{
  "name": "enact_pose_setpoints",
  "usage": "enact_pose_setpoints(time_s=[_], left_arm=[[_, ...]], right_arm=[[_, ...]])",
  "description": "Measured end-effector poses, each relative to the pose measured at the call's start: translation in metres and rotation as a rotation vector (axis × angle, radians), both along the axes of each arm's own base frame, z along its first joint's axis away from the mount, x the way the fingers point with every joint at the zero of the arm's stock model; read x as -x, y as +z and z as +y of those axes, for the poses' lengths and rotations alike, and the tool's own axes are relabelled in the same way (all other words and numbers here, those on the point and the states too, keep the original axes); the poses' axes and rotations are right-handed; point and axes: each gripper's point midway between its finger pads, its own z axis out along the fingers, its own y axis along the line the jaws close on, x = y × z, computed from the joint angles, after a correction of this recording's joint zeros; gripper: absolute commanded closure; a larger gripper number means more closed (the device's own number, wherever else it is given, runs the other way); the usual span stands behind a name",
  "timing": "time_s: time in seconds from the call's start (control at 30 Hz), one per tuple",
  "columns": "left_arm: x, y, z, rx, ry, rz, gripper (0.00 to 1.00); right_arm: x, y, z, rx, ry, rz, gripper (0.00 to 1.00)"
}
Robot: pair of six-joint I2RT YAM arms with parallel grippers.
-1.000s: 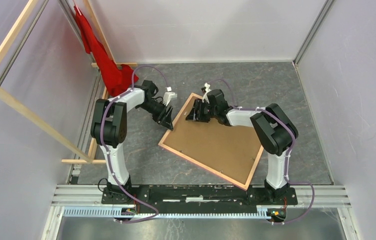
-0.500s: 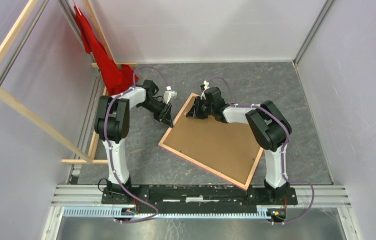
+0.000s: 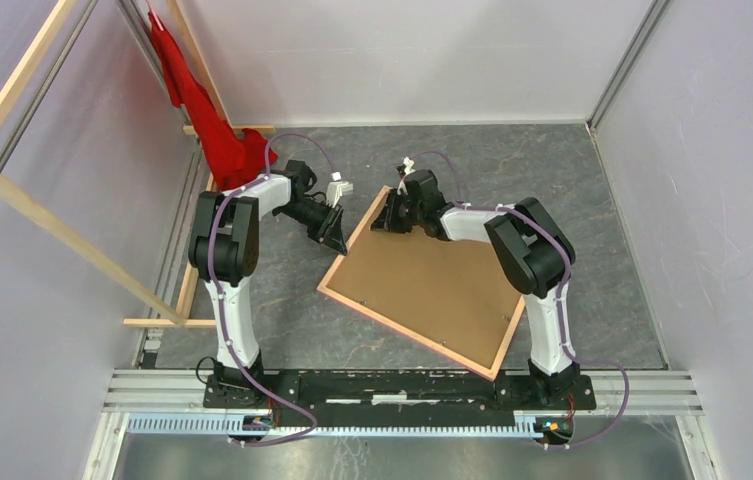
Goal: Put the photo into the frame
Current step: Install the photo frame at the center of the board.
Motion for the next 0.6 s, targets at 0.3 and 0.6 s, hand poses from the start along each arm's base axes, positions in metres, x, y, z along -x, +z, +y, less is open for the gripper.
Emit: enact_pose_setpoints(time_s=[0.3,0.6], left_arm=[[0.0001,-0.0002,-0.0001,0.007,0.002,0.001,0.82],[0.0000,0.0000,-0.0002,0.011,0.003,-0.001,0.83]], right_arm=[[-0.0053,-0.0004,0.0021,0.006,-0.005,0.002,0.94],[-0.0083,-0.0002,0.0043,0.004,-0.007,0.005,0.95]])
